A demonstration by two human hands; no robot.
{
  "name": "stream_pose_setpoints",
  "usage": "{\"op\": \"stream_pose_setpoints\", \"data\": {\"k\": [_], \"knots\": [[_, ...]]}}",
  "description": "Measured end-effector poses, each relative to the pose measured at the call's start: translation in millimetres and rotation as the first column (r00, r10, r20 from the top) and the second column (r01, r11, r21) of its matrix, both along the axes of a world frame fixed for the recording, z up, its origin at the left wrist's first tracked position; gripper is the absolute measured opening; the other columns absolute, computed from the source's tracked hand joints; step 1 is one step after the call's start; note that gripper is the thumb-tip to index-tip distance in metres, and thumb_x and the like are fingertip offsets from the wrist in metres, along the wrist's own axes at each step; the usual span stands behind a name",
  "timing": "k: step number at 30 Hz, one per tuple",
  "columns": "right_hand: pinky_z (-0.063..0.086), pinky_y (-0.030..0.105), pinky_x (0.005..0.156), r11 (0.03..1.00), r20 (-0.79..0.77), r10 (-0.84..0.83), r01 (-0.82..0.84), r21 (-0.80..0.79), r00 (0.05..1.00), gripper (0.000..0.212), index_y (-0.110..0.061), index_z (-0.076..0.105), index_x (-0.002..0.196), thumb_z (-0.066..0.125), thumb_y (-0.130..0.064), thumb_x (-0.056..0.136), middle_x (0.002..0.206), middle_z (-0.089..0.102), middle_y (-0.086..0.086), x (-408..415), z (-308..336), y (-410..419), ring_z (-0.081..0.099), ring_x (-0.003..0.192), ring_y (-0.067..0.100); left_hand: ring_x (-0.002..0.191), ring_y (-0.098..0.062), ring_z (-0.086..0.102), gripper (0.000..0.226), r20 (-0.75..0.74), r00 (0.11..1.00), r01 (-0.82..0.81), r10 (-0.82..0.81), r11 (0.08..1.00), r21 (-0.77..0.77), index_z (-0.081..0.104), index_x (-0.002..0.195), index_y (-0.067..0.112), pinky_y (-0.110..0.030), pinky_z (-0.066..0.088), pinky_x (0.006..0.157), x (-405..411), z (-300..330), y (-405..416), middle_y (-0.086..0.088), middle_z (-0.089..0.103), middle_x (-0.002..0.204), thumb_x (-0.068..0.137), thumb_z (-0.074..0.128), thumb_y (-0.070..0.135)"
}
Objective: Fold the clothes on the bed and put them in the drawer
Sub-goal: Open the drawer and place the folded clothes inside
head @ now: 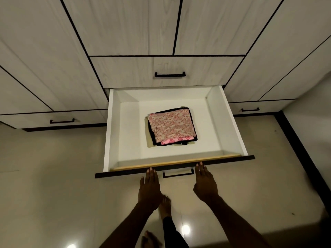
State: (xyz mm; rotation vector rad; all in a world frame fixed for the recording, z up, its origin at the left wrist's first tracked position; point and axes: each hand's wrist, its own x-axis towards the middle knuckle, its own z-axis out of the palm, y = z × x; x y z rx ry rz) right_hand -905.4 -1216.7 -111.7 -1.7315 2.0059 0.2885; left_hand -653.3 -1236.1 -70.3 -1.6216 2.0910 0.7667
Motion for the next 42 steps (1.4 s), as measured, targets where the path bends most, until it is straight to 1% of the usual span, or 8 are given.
{"op": "stream_pose_setpoints", "data": {"k": [6, 10, 15, 19, 21, 26, 35, 42], "knots": [[0.052, 0.052, 0.099, 0.996, -0.072, 0.086, -0.086, -0.004, 0.994, 0.105, 0.005, 0.060, 0.138, 0.094, -0.017, 0.041, 0.144, 0.056, 0.027, -6, 2, -1, 0.057, 0.132, 0.042, 0.155, -0.039, -0.015, 0.099, -0.004, 1.000, -0.008, 0.009, 1.000, 0.027, -0.013, 0.157, -0.003, -0.048, -0.001, 0.126, -6, 0, -3, -0.025, -0.018, 0.165, 0.100, 0.048, 0.051], [0.031, 0.049, 0.119, 0.991, -0.037, 0.118, -0.120, -0.064, 0.992, 0.096, 0.002, 0.029, 0.158, 0.077, -0.009, 0.075, 0.165, 0.019, 0.023, -10, 8, -6, 0.025, 0.153, 0.041, 0.154, -0.044, -0.013, 0.105, 0.004, 1.000, 0.002, -0.003, 0.999, 0.044, -0.012, 0.156, -0.006, -0.048, 0.000, 0.127, -11, 0, -13, -0.030, -0.016, 0.164, 0.098, 0.050, 0.057], [0.056, 0.052, 0.093, 0.997, -0.042, 0.077, -0.076, 0.029, 0.996, 0.108, 0.006, 0.056, 0.140, 0.095, -0.011, 0.041, 0.147, 0.052, 0.029, -12, 0, -30, 0.056, 0.132, 0.046, 0.153, -0.044, -0.016, 0.112, 0.036, 0.999, -0.010, 0.009, 0.999, 0.048, -0.014, 0.155, -0.006, -0.049, -0.003, 0.125, -16, -7, -32, -0.030, -0.019, 0.163, 0.096, 0.057, 0.056], [0.043, 0.055, 0.113, 0.990, -0.011, 0.122, -0.122, -0.071, 0.993, 0.100, 0.003, 0.034, 0.156, 0.083, -0.010, 0.070, 0.164, 0.023, 0.026, -12, 13, -64, 0.029, 0.151, 0.044, 0.152, -0.044, -0.019, 0.117, 0.031, 0.999, -0.039, 0.037, 0.998, 0.051, -0.018, 0.155, -0.005, -0.049, -0.002, 0.127, -19, -3, -61, -0.029, -0.024, 0.162, 0.091, 0.062, 0.051], [0.032, 0.053, 0.120, 0.988, -0.006, 0.131, -0.131, -0.078, 0.991, 0.098, 0.000, 0.020, 0.160, 0.074, -0.010, 0.080, 0.167, 0.008, 0.022, -13, 11, -84, 0.015, 0.156, 0.041, 0.152, -0.043, -0.020, 0.118, 0.018, 0.998, -0.057, 0.056, 0.997, 0.047, -0.019, 0.154, -0.005, -0.050, -0.001, 0.127, -21, -2, -81, -0.028, -0.025, 0.162, 0.089, 0.063, 0.048], [0.053, 0.054, 0.100, 0.992, -0.003, 0.106, -0.106, -0.068, 0.994, 0.109, 0.006, 0.043, 0.151, 0.088, -0.008, 0.052, 0.158, 0.037, 0.030, -14, -6, -142, 0.041, 0.144, 0.047, 0.151, -0.042, -0.024, 0.120, 0.000, 0.997, -0.082, 0.082, 0.997, 0.009, -0.021, 0.155, -0.004, -0.051, 0.001, 0.127, -22, -10, -138, -0.027, -0.029, 0.161, 0.085, 0.064, 0.044], [0.041, 0.049, 0.114, 0.977, 0.046, 0.095, -0.085, -0.196, 0.994, 0.104, 0.001, 0.022, 0.161, 0.070, -0.008, 0.069, 0.169, 0.011, 0.022, -15, -7, -276, 0.009, 0.157, 0.038, 0.151, -0.041, -0.025, 0.120, -0.003, 0.996, -0.094, 0.094, 0.988, -0.123, -0.023, 0.154, -0.004, -0.052, 0.002, 0.127, -25, -24, -267, -0.026, -0.031, 0.160, 0.085, 0.063, 0.045], [0.034, 0.052, 0.118, 0.970, 0.024, 0.086, -0.078, -0.230, 0.996, 0.102, 0.002, 0.015, 0.161, 0.072, -0.012, 0.078, 0.169, 0.008, 0.025, -15, -7, -406, 0.007, 0.157, 0.040, 0.152, -0.041, -0.021, 0.123, 0.038, 0.994, -0.094, 0.103, 0.976, -0.196, -0.020, 0.155, -0.003, -0.056, 0.002, 0.126, -33, -31, -393, -0.027, -0.027, 0.161, 0.086, 0.065, 0.052]]}}
